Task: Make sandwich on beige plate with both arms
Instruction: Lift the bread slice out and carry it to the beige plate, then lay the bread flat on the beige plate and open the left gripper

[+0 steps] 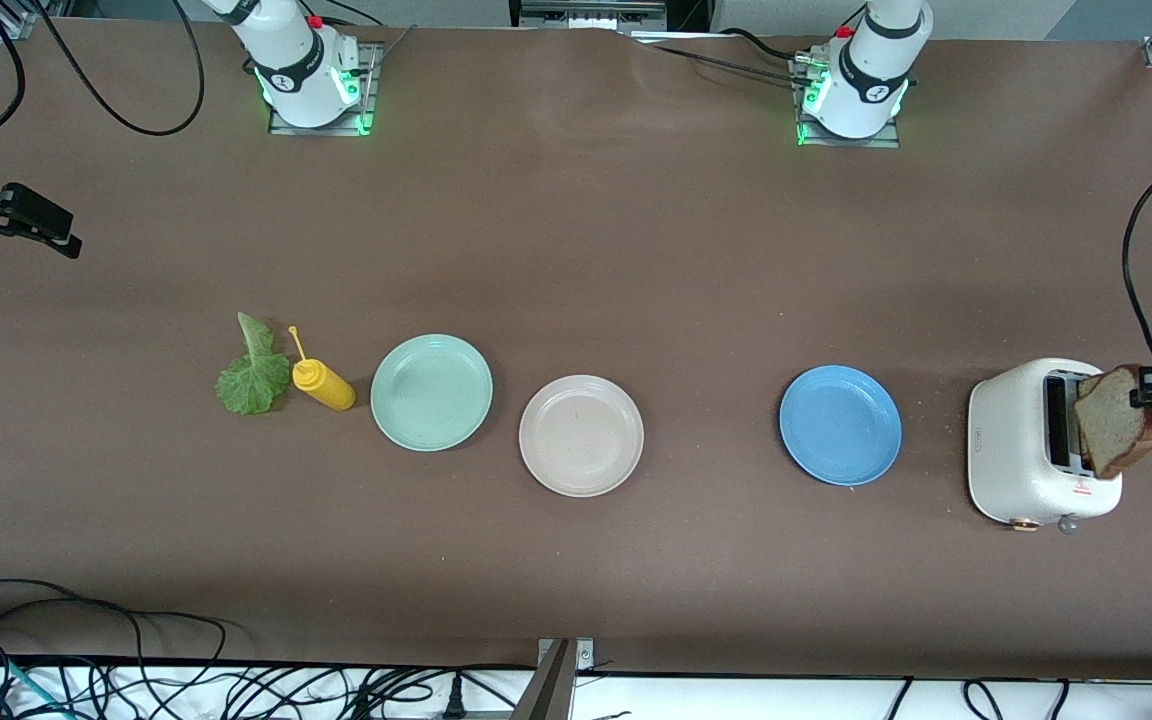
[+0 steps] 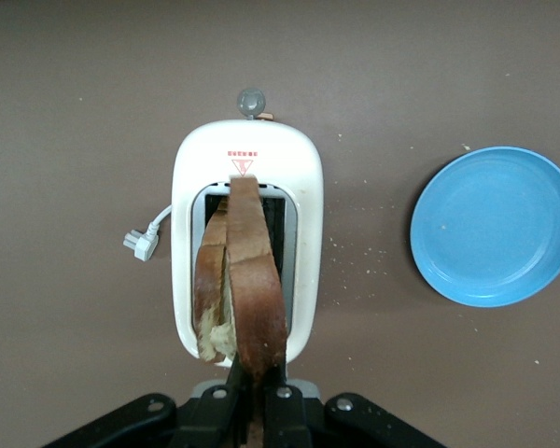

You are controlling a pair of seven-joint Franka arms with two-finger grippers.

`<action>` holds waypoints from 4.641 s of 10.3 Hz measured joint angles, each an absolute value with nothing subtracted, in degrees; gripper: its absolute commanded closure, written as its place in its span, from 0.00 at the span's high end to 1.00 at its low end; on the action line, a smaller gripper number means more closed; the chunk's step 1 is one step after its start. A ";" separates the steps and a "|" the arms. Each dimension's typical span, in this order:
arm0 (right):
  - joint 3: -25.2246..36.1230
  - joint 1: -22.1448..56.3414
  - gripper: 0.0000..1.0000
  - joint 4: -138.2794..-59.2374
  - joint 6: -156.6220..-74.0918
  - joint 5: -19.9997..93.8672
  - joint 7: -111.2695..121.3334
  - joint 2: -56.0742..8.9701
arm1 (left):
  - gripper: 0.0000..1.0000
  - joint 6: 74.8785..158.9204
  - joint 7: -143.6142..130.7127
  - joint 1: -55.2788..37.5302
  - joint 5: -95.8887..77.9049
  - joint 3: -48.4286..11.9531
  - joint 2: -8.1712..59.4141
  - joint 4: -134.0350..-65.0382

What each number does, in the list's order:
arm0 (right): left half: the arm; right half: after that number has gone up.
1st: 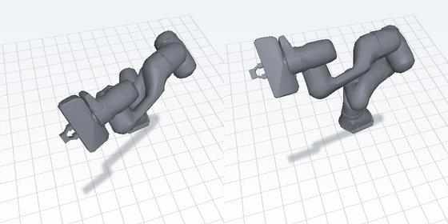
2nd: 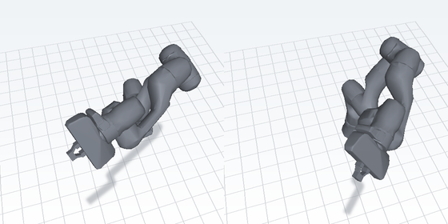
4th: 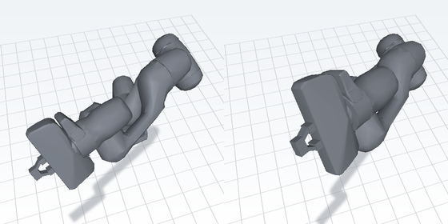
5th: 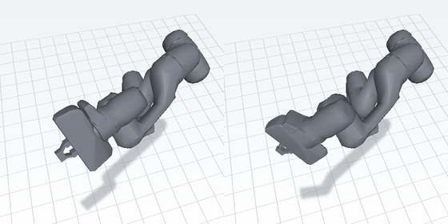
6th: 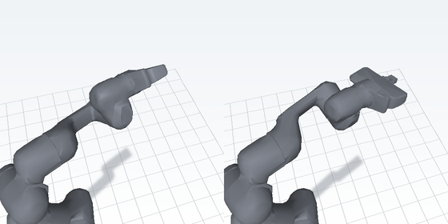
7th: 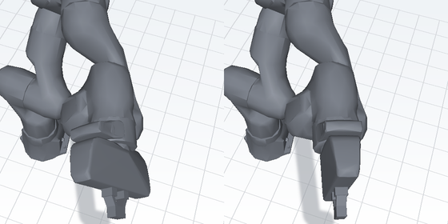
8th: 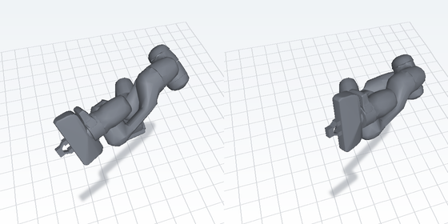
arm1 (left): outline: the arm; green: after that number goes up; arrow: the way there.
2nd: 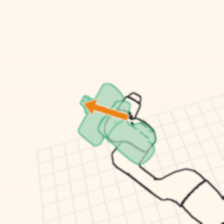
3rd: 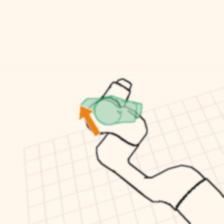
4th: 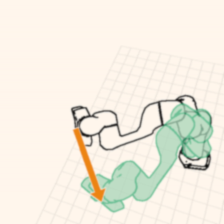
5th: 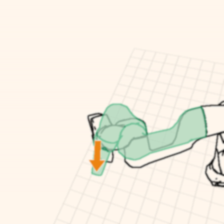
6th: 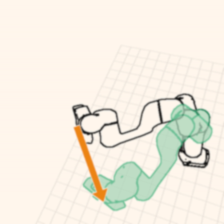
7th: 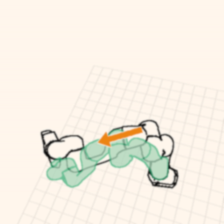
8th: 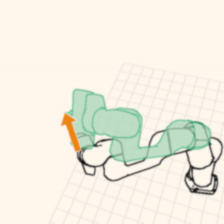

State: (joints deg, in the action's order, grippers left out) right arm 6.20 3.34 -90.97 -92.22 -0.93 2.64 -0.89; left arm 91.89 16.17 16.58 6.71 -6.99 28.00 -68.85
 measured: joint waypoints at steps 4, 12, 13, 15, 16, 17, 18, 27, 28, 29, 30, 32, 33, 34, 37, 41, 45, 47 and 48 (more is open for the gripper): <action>6.18 3.35 1.00 -90.97 -92.22 -0.94 2.64 -0.90 | 0.00 89.67 -4.05 15.31 2.61 -15.51 25.89 -69.13; 6.20 3.35 1.00 -90.89 -92.16 -0.96 2.64 -0.89 | 0.00 108.54 -37.75 -1.86 -16.25 -21.19 35.17 -71.57; 6.21 3.34 1.00 -90.88 -92.16 -0.96 2.64 -0.89 | 0.00 112.92 -41.31 -4.60 -16.61 -21.23 36.83 -71.77; 6.23 3.33 1.00 -90.88 -92.12 -0.96 2.64 -0.89 | 0.00 121.03 -46.84 -10.63 -16.67 -21.26 40.53 -71.93; 6.23 3.33 1.00 -90.87 -92.09 -0.97 2.64 -0.89 | 0.00 125.30 -49.10 -13.29 -16.67 -21.26 42.03 -71.96; 6.26 3.33 1.00 -90.87 -92.05 -0.96 2.64 -0.89 | 0.00 129.28 -50.75 -15.34 -16.67 -21.21 43.14 -71.98; 6.35 3.31 1.00 -90.87 -92.03 -0.96 2.64 -0.89 | 0.00 132.00 -51.71 -16.67 -16.67 -21.17 44.03 -72.00; 6.45 3.30 1.00 -90.86 -91.95 -0.96 2.63 -0.89 | 0.00 141.59 -52.47 -19.39 -16.67 -20.82 49.55 -72.10; 6.45 3.30 1.00 -90.86 -91.95 -0.96 2.62 -0.89 | 0.00 141.59 -52.47 -19.39 -16.67 -20.72 49.74 -72.20; 6.45 3.29 1.00 -90.86 -91.95 -0.96 2.62 -0.89 | 0.00 141.59 -52.47 -19.39 -16.67 -20.64 50.08 -72.22; 6.45 3.30 1.00 -90.86 -91.95 -0.96 2.62 -0.89 | 0.03 141.59 -52.47 -19.39 -16.67 -20.58 50.49 -72.23; 6.45 3.30 1.00 -90.86 -91.94 -0.96 2.62 -0.89 | 0.28 141.58 -52.47 -19.39 -16.67 -20.43 51.14 -72.49; 6.45 3.30 1.00 -90.86 -91.94 -0.96 2.62 -0.89 | 0.40 141.58 -52.47 -19.35 -16.67 -20.36 51.19 -72.65; 6.45 3.30 1.00 -90.86 -91.94 -0.96 2.62 -0.89 | 0.64 141.56 -52.77 -19.31 -16.67 -20.35 51.18 -72.65; 6.45 3.30 1.00 -90.86 -91.94 -0.96 2.61 -0.89 | 1.00 141.05 -53.56 -19.06 -16.67 -20.01 51.17 -73.48; 6.45 3.30 1.00 -90.86 -91.94 -0.96 2.60 -0.89 | 1.00 133.66 -53.50 -18.78 -13.68 -18.58 51.10 -74.10; 6.45 3.30 1.00 -90.86 -91.94 -0.96 2.59 -0.89 | 1.00 125.15 -53.50 -17.40 -7.29 -18.27 50.92 -74.10; 6.45 3.30 1.00 -90.86 -91.93 -0.96 2.59 -0.89 | 1.00 122.24 -53.50 -16.05 -4.17 -18.14 50.73 -74.07; 6.44 3.30 1.00 -90.86 -91.93 -0.96 2.59 -0.89 | 1.00 121.03 -53.50 -14.92 -2.91 -18.11 50.33 -73.94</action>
State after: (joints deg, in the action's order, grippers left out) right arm 6.44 3.30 -90.86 -91.93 -0.96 2.59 -0.89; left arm 121.03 -53.50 -14.92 -2.91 -18.11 50.33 -73.94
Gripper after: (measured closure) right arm 0.000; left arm 0.000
